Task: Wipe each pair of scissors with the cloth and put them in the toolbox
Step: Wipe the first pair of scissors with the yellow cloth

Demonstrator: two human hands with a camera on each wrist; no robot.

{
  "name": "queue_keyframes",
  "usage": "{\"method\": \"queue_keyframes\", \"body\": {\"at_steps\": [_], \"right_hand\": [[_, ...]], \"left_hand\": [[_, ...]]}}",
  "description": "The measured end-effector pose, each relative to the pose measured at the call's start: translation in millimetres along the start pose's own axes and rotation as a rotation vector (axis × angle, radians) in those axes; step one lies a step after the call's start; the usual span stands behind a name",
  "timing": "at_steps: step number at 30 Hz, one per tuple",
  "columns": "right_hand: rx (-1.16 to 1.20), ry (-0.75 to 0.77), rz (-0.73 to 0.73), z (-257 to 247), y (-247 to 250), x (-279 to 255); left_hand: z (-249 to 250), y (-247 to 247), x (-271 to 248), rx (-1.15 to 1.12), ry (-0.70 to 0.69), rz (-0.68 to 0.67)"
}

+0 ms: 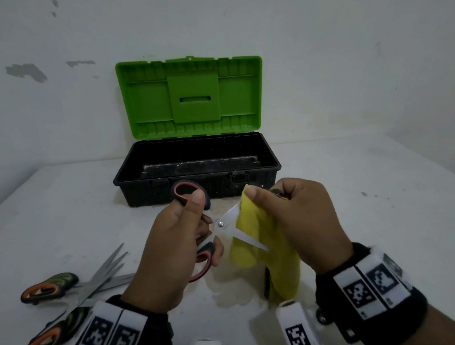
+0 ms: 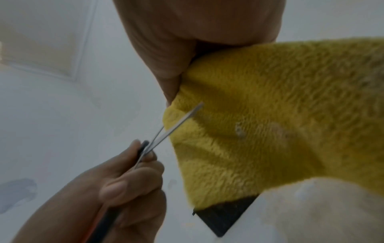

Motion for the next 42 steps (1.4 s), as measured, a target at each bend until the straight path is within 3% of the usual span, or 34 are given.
{"method": "queue_keyframes", "body": {"at_steps": [4,16,21,27,36,40,42], "right_hand": [[0.006,0.069,-0.068,-9,-7,-8],[0.022,-0.007,0.064,-3,9,6],[0.030,0.021,0.008,-8,5,-2],[0.090,-0.083,0.147,4,30,16],[-0.028,0.130,-0.106,-19,13,2],[-0.067,0.145,-0.210,-20,-13,-11],[-0.083,0.122,-0.186,-21,-20,-13]], "left_hand": [[2,2,2,0.008,-0.017,-0.003],[7,1,-1,-0.024,-0.033,-0.021],[6,4,-2,-0.027,-0.028,-0.003],[10,5,-6,-0.029,-0.057,0.032],[9,-5,-4,0.151,-0.165,0.065],[10,-12,-6,0.332,-0.279,0.052],[9,-12,-7,0.387,-0.335,0.075]]}}
Point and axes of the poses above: each hand's wrist, its own x-axis towards the middle knuckle, its own y-axis out of the back of the hand, z = x × y, the point moved 1 cm from there along x, towards the middle knuckle, and after that the axes turned 4 degrees about -z, right-handed, at the moved point
